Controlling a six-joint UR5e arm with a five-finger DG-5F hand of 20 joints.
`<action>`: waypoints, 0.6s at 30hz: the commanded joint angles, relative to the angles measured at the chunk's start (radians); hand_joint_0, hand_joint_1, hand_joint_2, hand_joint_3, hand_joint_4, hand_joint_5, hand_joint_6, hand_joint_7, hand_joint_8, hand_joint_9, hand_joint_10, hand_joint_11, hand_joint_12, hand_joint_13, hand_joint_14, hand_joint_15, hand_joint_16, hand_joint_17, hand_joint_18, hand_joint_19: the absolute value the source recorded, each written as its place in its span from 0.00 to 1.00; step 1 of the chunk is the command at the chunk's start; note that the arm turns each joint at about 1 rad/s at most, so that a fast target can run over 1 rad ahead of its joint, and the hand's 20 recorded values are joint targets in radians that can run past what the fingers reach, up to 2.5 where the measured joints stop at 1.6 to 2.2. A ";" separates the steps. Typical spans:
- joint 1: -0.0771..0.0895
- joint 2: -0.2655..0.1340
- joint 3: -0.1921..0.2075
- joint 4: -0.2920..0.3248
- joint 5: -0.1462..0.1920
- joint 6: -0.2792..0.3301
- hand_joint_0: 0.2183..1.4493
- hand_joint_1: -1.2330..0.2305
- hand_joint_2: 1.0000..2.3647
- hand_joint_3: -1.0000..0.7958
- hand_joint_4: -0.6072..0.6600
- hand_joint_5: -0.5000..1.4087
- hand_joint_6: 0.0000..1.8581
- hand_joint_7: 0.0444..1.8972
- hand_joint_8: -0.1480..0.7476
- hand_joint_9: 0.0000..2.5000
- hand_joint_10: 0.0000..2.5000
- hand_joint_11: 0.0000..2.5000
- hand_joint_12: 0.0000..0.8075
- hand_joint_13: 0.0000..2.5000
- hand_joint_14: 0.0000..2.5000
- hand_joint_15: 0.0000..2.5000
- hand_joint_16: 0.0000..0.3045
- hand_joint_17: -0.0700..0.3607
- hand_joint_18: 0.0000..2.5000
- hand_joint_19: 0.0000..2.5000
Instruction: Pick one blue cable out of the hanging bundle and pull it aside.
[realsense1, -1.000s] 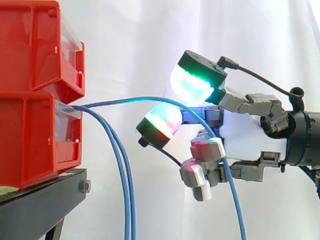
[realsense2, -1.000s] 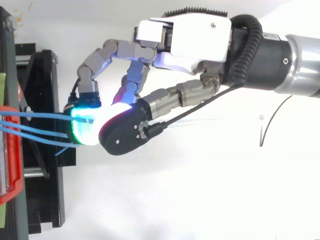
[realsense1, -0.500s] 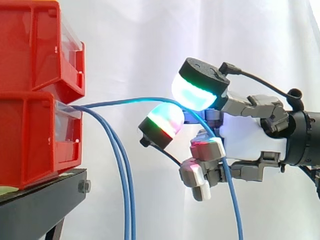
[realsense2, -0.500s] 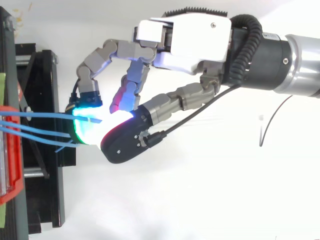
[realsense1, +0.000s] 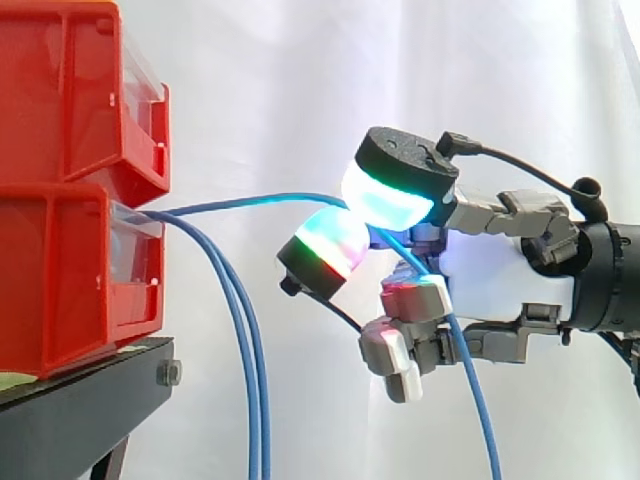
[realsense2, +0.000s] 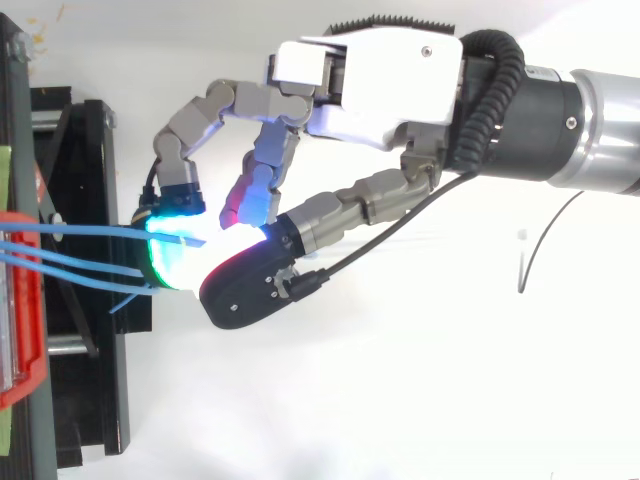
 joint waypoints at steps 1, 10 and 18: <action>0.000 0.001 0.000 -0.008 -0.005 0.004 0.32 0.27 0.02 0.48 0.43 0.20 0.49 0.53 0.50 0.55 0.01 0.33 0.42 0.44 0.01 0.29 0.15 0.40 0.38 0.28; -0.008 0.003 0.000 -0.109 -0.028 0.009 0.31 0.26 0.02 0.51 0.44 0.20 0.49 0.55 0.50 0.53 0.01 0.31 0.43 0.43 0.01 0.28 0.15 0.41 0.36 0.27; -0.022 0.004 0.000 -0.136 -0.053 0.043 0.30 0.26 0.02 0.53 0.46 0.21 0.49 0.55 0.50 0.52 0.01 0.30 0.45 0.42 0.01 0.27 0.16 0.42 0.36 0.25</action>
